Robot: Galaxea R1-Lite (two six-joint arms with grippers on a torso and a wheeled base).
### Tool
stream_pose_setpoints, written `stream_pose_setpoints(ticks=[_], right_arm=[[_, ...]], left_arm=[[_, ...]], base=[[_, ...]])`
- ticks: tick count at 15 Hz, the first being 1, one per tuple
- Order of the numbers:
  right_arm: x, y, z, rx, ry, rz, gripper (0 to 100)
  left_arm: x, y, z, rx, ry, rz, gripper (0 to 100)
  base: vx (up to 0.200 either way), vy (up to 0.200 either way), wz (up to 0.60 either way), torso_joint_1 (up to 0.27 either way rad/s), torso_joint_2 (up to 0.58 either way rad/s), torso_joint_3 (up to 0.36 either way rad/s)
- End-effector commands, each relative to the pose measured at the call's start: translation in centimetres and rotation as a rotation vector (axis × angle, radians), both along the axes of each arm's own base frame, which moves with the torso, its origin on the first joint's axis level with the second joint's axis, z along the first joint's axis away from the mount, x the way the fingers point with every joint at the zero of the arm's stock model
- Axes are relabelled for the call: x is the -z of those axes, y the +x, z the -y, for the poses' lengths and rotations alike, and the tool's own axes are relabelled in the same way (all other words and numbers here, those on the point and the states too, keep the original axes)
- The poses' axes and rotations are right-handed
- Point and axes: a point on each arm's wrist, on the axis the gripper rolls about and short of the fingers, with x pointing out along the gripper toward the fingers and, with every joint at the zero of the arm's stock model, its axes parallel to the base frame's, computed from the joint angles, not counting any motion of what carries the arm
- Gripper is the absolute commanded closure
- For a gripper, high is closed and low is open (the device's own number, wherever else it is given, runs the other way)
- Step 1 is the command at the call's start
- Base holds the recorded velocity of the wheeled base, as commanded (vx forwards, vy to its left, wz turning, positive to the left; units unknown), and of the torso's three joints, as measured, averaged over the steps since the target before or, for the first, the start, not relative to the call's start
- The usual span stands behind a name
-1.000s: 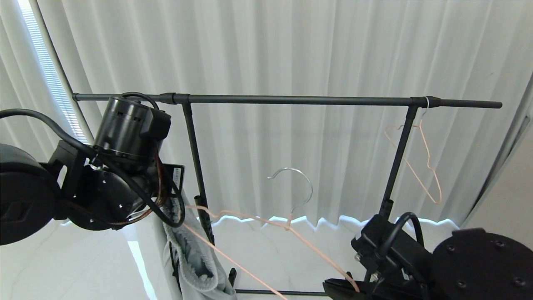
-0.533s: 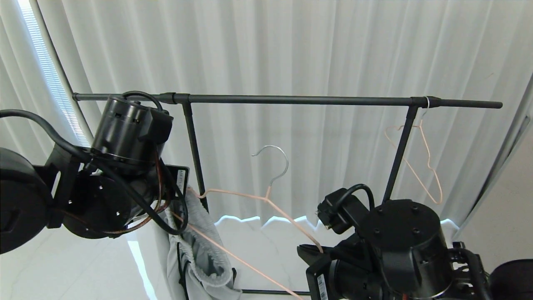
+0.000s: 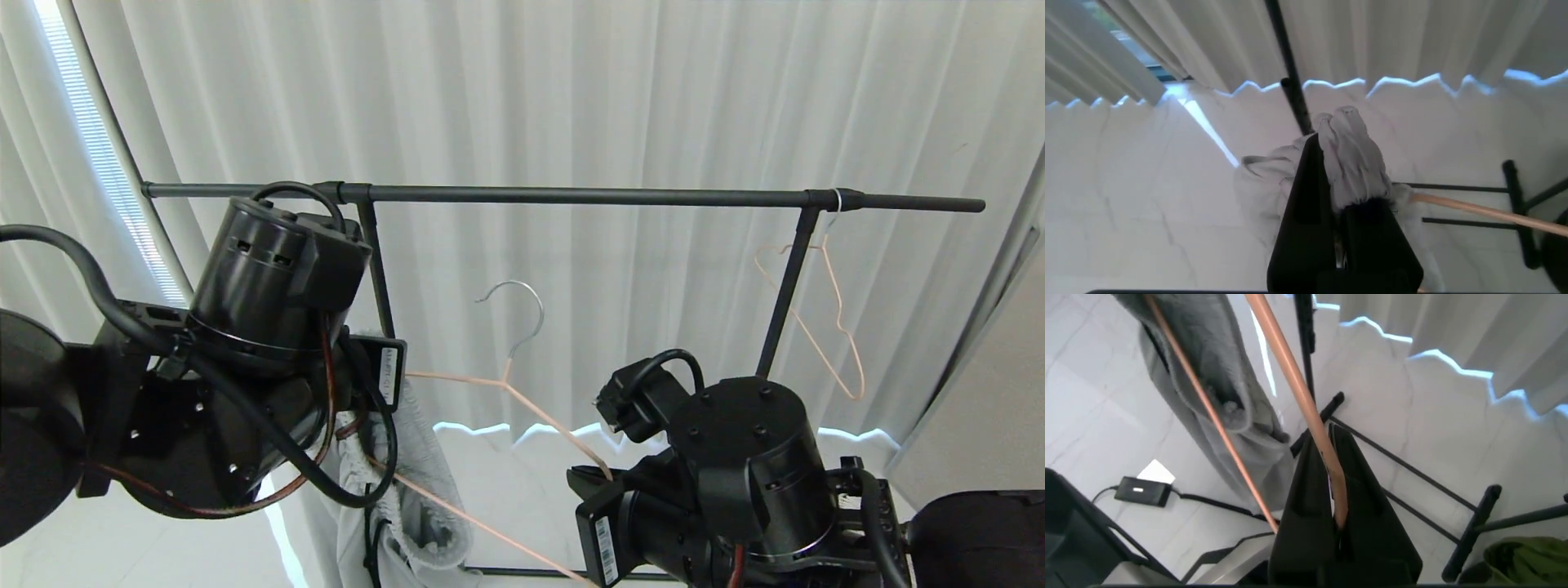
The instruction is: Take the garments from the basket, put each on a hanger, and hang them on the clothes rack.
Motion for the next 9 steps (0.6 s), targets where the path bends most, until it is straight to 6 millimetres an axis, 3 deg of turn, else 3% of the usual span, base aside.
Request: stream_pose_setpoints(ticks=[1, 4, 9], right_arm=[[0.0, -0.5, -0.8, -0.026, 0.005, 0.002, 100], [0.3, -1.1, -0.8, -0.043, -0.022, -0.009, 100], [-0.4, -0.6, 1.7, 0.088, -0.071, 0.022, 100]], left_arm=[[-0.4, -0.9, 0.6, 0.035, -0.026, 0.014, 100], [-0.5, -0.6, 0.2, 0.013, -0.034, 0.016, 100], [-0.1, 1.5, -2.9, -0.136, -0.007, -0.006, 100]], base=[[0.0, 0.0, 0.0, 0.0, 0.0, 0.0], [0.0, 0.0, 0.0, 0.0, 0.0, 0.0], [0.0, 0.0, 0.0, 0.0, 0.0, 0.0]])
